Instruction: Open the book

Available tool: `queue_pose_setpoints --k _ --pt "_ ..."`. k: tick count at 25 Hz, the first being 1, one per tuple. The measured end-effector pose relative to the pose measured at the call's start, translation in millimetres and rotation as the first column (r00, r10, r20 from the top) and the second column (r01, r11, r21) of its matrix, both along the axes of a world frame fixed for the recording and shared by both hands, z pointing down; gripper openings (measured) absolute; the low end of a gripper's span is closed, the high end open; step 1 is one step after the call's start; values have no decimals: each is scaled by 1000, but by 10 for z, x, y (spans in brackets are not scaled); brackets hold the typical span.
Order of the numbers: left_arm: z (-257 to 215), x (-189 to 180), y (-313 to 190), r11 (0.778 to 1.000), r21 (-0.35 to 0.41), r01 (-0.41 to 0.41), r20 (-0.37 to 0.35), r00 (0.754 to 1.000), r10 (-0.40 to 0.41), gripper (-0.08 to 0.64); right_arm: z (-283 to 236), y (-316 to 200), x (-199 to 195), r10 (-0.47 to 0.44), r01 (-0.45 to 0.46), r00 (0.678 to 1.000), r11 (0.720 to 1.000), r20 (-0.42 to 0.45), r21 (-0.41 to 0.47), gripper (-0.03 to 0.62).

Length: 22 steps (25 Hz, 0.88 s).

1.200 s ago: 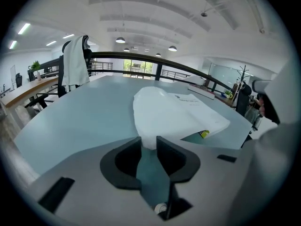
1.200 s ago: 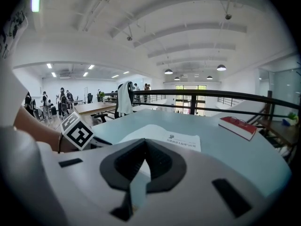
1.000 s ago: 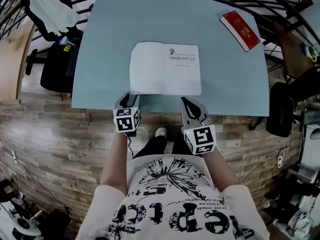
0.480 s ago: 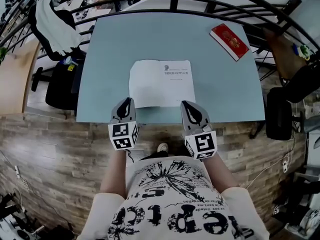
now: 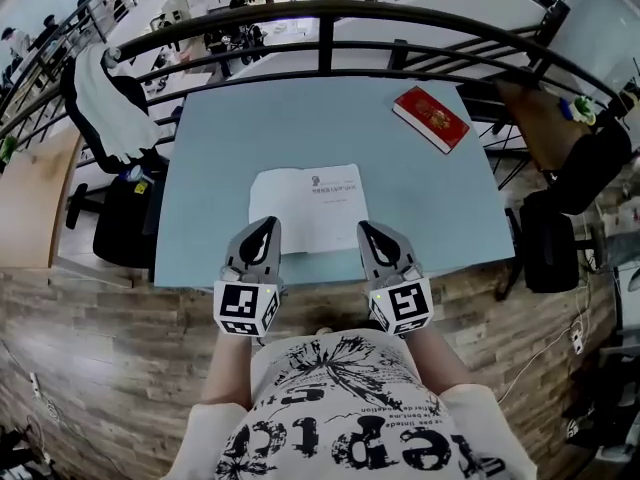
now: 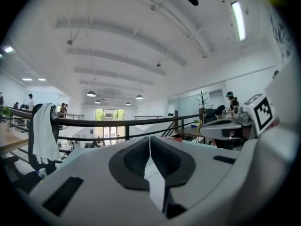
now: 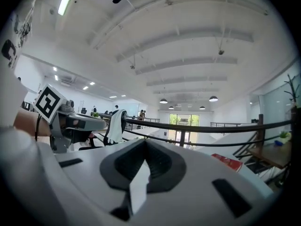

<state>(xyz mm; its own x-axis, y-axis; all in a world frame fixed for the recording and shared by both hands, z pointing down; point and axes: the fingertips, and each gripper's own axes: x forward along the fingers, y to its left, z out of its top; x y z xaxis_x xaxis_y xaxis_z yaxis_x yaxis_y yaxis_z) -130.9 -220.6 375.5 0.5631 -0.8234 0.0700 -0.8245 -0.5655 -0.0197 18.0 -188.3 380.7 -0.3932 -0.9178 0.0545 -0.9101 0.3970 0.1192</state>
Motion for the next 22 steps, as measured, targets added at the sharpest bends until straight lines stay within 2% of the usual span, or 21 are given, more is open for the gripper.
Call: queue_pose_setpoints --k 3,5,22 --pt "-105 185 148 996 23 -84 6 996 84 23 -119 44 107 35 -35 999 999 5 42 10" --pt "-140 270 191 994 37 -106 11 994 106 23 -175 52 163 49 -49 999 997 6 59 9" --pt "-209 354 225 993 56 -102 -19 995 103 23 -107 79 210 34 -34 999 999 -5 31 9"
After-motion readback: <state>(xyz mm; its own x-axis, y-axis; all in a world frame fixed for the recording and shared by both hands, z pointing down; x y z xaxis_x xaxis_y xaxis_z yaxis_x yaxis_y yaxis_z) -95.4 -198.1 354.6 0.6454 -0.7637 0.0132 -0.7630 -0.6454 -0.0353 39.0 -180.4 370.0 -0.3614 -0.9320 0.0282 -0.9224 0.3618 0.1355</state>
